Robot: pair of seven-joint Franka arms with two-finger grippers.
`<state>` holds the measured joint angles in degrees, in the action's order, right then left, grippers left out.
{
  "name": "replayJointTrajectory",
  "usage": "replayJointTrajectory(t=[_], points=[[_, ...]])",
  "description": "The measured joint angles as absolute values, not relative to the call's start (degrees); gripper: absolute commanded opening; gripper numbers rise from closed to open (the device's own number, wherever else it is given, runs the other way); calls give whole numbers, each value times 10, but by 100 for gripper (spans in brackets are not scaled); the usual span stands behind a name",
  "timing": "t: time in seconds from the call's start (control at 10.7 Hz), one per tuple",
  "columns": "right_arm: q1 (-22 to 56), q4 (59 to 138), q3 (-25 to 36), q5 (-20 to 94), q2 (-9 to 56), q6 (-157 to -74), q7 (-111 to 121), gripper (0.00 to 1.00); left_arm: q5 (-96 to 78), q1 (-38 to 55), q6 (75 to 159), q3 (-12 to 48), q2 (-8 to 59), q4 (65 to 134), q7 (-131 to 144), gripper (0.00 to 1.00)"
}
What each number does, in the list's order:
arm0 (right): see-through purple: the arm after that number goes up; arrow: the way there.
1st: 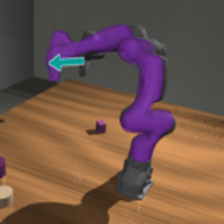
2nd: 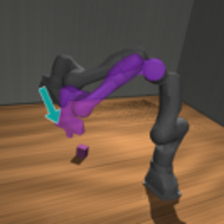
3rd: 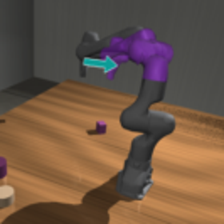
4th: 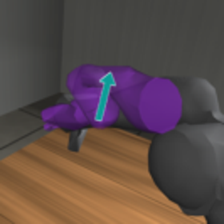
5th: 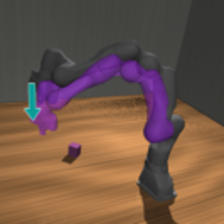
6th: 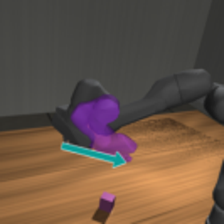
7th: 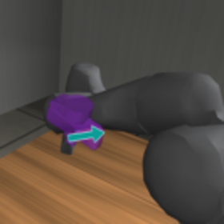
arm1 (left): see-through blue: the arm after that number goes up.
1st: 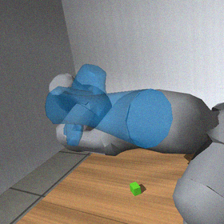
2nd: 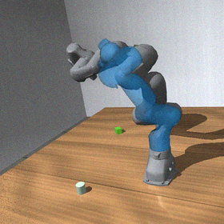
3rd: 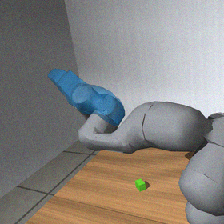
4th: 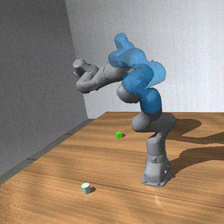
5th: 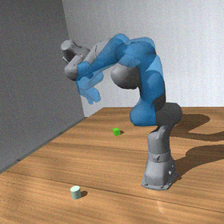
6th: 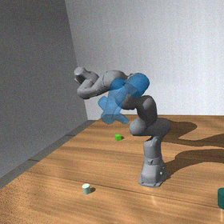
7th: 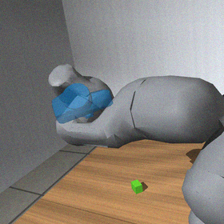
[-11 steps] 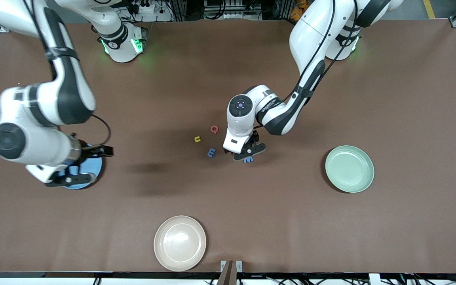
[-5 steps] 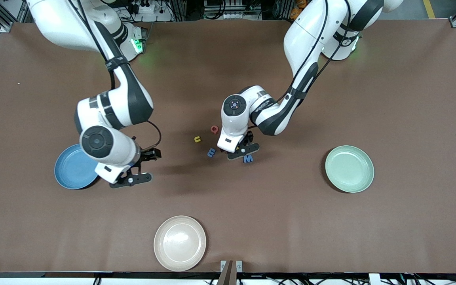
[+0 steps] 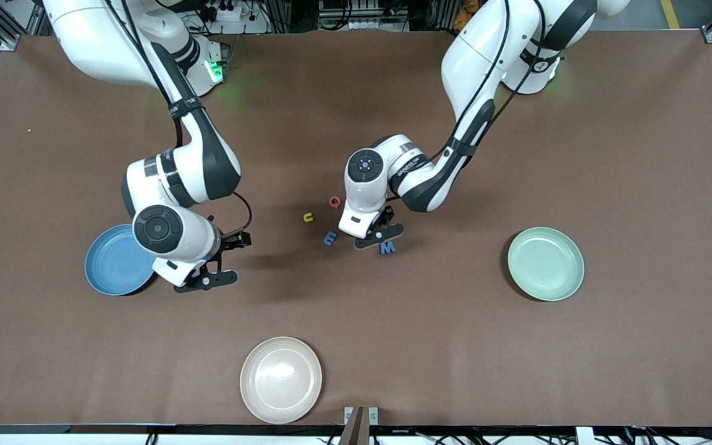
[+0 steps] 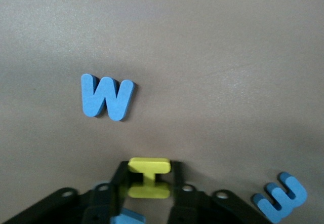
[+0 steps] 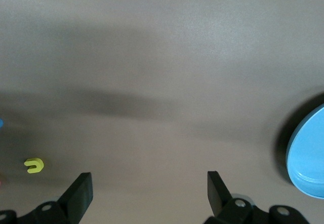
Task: Sort upper and lower case letters into plates
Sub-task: 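Grasp the yellow H with the left gripper while the right gripper approaches, then drop the H on the green plate while the right gripper grasps blue letter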
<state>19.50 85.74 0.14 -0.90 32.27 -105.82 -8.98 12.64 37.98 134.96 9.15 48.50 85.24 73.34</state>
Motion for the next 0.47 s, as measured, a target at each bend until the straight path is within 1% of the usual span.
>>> replayJointTrajectory(t=[0.28,0.47], points=[[195,858,1,4,323,-1060,-90,100,126,379,1350,90,485,851,737,0],[196,858,1,27,323,-1066,-92,100,126,370,1347,88,473,840,742,0]])
